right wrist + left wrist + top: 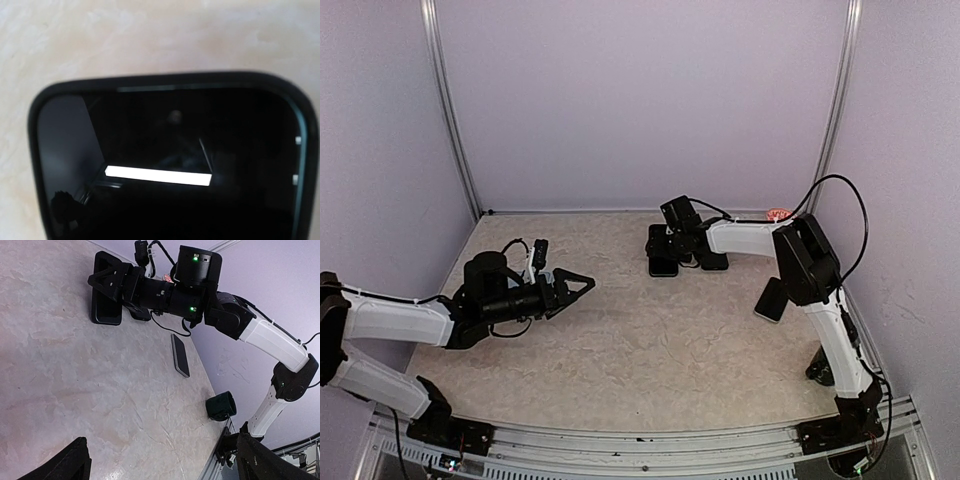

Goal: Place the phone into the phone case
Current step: Place the phone with the phone case at the center of the board.

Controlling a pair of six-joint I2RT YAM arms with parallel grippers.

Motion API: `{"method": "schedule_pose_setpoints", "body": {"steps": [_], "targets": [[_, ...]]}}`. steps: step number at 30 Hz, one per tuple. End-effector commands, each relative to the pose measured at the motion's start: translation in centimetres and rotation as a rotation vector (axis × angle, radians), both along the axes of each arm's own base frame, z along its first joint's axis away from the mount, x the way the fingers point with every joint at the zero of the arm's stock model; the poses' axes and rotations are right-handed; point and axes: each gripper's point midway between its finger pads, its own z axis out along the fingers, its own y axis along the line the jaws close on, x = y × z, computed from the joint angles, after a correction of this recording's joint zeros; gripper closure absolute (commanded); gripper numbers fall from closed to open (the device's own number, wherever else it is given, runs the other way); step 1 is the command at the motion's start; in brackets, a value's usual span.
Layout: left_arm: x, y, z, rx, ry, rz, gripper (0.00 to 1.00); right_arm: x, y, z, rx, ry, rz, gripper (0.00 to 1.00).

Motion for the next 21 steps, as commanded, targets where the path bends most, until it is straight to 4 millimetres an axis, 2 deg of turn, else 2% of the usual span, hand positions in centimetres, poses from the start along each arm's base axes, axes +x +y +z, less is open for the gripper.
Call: {"method": "schedule_pose_setpoints", "body": {"steps": [1, 10, 13, 16, 21], "targets": [[0.4, 0.4, 0.2, 0.009, -0.021, 0.015, 0.01, 2.5, 1.3, 2.3, 0.066, -0.085, 0.004, 0.56], [0.3, 0.6, -0.3, 0.022, -0.016, 0.023, 0.01, 3.6, 0.9, 0.4, 0.063, -0.074, -0.02, 0.54], [0.3, 0.7, -0.4, 0.025, -0.017, 0.026, 0.01, 3.8, 0.7, -0.1, 0.068, -0.064, -0.023, 0.51], [0.3, 0.8, -0.6, 0.026, -0.014, 0.031, 0.01, 3.8, 0.8, -0.4, 0.07, -0.059, -0.012, 0.43], [0.2, 0.7, -0.7, 0.019, -0.011, 0.029, 0.01, 3.6, 0.7, -1.4, 0.063, -0.04, -0.011, 0.39]]}}
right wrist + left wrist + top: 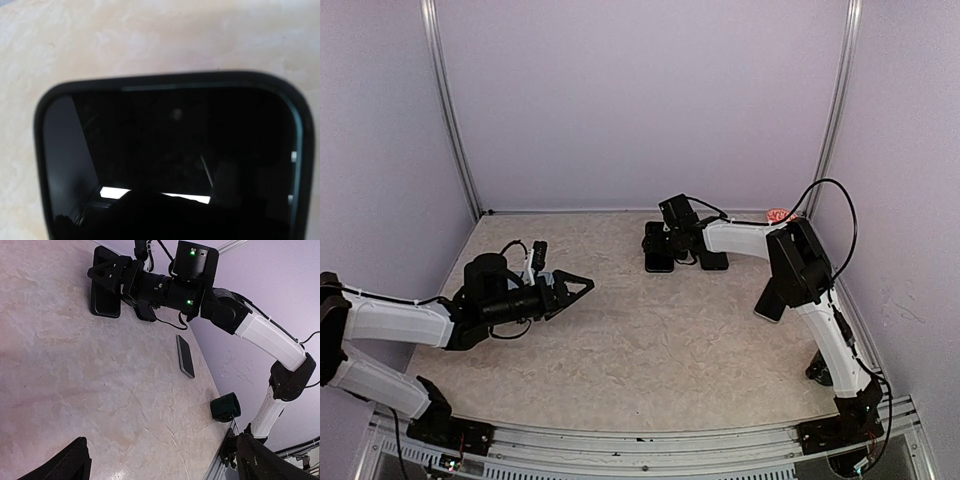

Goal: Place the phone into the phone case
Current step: Place the phone with the phone case at the center of the board.

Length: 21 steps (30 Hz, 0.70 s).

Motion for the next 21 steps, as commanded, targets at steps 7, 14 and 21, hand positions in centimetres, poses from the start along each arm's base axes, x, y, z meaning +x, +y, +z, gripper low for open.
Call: {"method": "schedule_pose_setpoints", "body": {"steps": [7, 14, 21], "targets": [[0.06, 0.48, -0.66, 0.009, -0.005, 0.012, 0.01, 1.28, -0.49, -1.38, 0.018, -0.012, -0.033, 0.39], [0.06, 0.49, -0.85, 0.01, -0.004, 0.013, 0.01, 1.2, -0.7, -1.75, 0.02, -0.003, -0.046, 0.37], [0.01, 0.52, -1.06, 0.012, -0.002, 0.011, 0.01, 1.2, -0.79, -1.62, 0.022, -0.005, -0.055, 0.34]]}}
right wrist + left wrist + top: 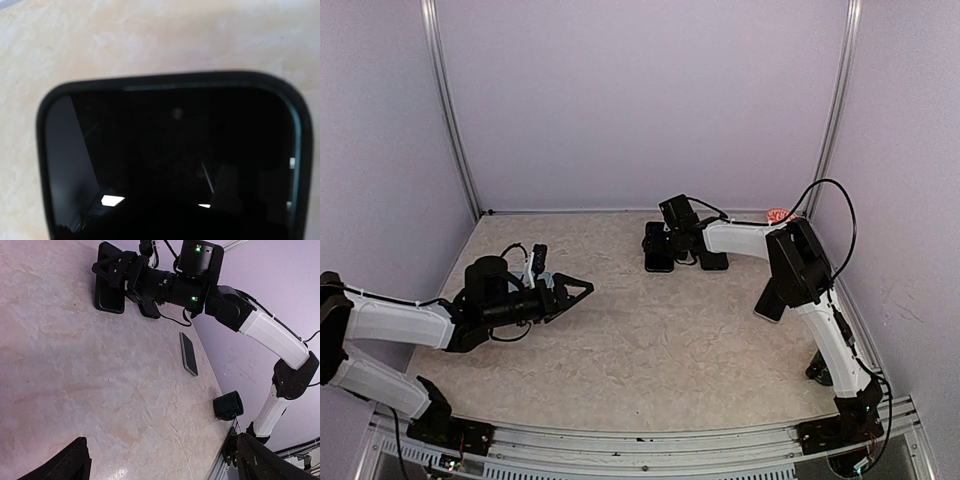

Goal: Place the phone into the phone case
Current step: Place the phone with the phone case at the center of the board.

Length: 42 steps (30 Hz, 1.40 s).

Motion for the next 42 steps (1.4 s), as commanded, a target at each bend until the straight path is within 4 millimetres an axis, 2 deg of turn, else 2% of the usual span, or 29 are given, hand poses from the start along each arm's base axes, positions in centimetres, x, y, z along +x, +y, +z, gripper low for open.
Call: {"method": "schedule_pose_setpoints", "body": {"steps": [1, 14, 26, 31, 37, 40, 42], "targets": [[0.2, 0.3, -0.3, 0.003, -0.013, 0.009, 0.01, 1.0, -0.8, -1.5, 0.002, -0.009, -0.04, 0.33], [0.2, 0.5, -0.3, 0.001, -0.013, 0.013, 0.01, 0.9, -0.8, -1.8, 0.0, -0.002, -0.037, 0.23], [0.2, 0.8, -0.2, -0.002, -0.016, 0.022, 0.01, 0.7, -1.0, -2.5, -0.001, 0.02, -0.034, 0.19], [0.2, 0.9, -0.3, -0.001, -0.016, 0.025, 0.01, 0.7, -1.1, -2.4, -0.002, 0.021, -0.038, 0.14], [0.2, 0.9, -0.1, -0.005, -0.02, 0.022, 0.01, 0.7, -1.2, -2.3, -0.006, 0.021, -0.042, 0.12], [0.2, 1.0, -0.2, -0.003, -0.017, 0.023, 0.01, 0.6, -1.5, -2.2, -0.017, 0.021, -0.054, 0.01], [0.2, 1.0, -0.3, -0.002, -0.017, 0.025, 0.01, 0.6, -1.6, -2.1, -0.021, 0.021, -0.055, 0.0]]}}
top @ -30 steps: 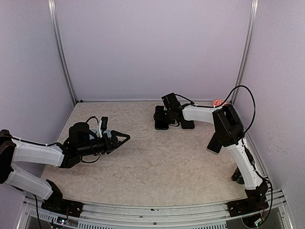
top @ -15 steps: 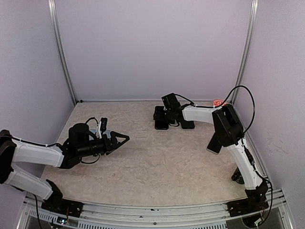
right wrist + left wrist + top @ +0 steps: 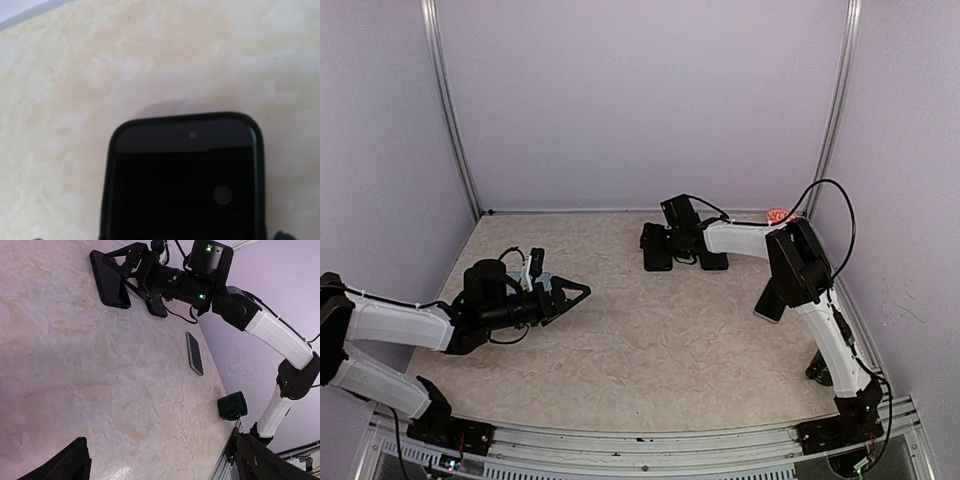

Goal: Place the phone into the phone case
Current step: Place the phone with the phone case at the center of the board, then move the phone to the center of the board.

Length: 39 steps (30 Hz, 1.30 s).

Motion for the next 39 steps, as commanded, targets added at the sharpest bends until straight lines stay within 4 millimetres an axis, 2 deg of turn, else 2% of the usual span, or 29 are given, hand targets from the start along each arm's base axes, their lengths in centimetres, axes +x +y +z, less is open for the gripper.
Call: {"method": "schedule_pose_setpoints", "body": {"steps": [1, 6, 12, 15, 19, 25, 26, 32, 39], "targets": [[0.1, 0.4, 0.6, -0.011, -0.03, 0.009, 0.01, -0.4, -1.4, -2.4, -0.045, 0.049, -0.025, 0.0], [0.1, 0.5, 0.6, -0.013, -0.03, 0.013, 0.01, -1.4, -1.7, -1.9, -0.052, 0.052, -0.009, 0.0], [0.2, 0.6, 0.6, -0.011, -0.032, 0.017, 0.01, -3.4, -3.2, 0.7, -0.106, -0.001, 0.004, 0.0], [0.3, 0.4, 0.6, -0.016, -0.031, 0.016, 0.01, -4.5, -3.8, 1.3, -0.135, -0.027, 0.022, 0.0], [0.5, 0.1, 0.6, -0.031, -0.026, 0.006, 0.01, -5.8, -4.3, 0.4, -0.196, -0.025, 0.049, 0.08], [0.6, -0.3, 0.4, -0.04, -0.013, -0.001, 0.01, -6.3, -4.3, -0.7, -0.257, -0.026, 0.076, 0.49], [0.6, -0.3, 0.4, -0.041, -0.014, -0.002, 0.01, -6.2, -4.4, -0.9, -0.264, -0.023, 0.073, 0.51], [0.5, -0.2, 0.4, -0.041, -0.008, 0.002, 0.01, -6.0, -4.0, -1.8, -0.285, 0.0, 0.094, 0.53], [0.5, 0.2, 0.7, -0.028, -0.018, 0.014, 0.01, -7.9, -5.2, -4.3, -0.39, 0.09, 0.098, 0.54]]}}
